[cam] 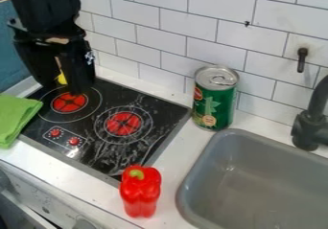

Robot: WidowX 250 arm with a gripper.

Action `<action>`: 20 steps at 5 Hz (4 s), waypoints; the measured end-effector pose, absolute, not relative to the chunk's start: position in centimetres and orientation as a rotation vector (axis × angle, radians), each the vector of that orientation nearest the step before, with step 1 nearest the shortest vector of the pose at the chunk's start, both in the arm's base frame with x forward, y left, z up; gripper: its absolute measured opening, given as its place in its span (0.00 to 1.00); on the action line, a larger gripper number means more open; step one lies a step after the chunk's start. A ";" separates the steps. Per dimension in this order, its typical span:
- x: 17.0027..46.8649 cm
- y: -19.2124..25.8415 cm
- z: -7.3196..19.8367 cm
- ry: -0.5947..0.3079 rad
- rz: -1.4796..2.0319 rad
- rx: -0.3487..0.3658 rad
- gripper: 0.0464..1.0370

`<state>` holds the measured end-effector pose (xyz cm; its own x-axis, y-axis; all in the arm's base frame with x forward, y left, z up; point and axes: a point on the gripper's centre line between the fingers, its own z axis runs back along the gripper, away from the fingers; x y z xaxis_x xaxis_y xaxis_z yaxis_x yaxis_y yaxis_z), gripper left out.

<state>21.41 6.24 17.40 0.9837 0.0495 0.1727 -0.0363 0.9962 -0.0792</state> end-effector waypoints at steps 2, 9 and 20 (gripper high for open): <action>22.4 10.8 15.2 -0.133 0.129 -0.050 0.96; 20.8 27.0 7.8 0.160 0.382 0.097 0.96; 23.6 2.3 5.4 0.081 0.109 -0.331 0.96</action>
<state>23.63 2.30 5.40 0.9909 0.0936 -0.0971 -0.1201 0.9399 -0.3197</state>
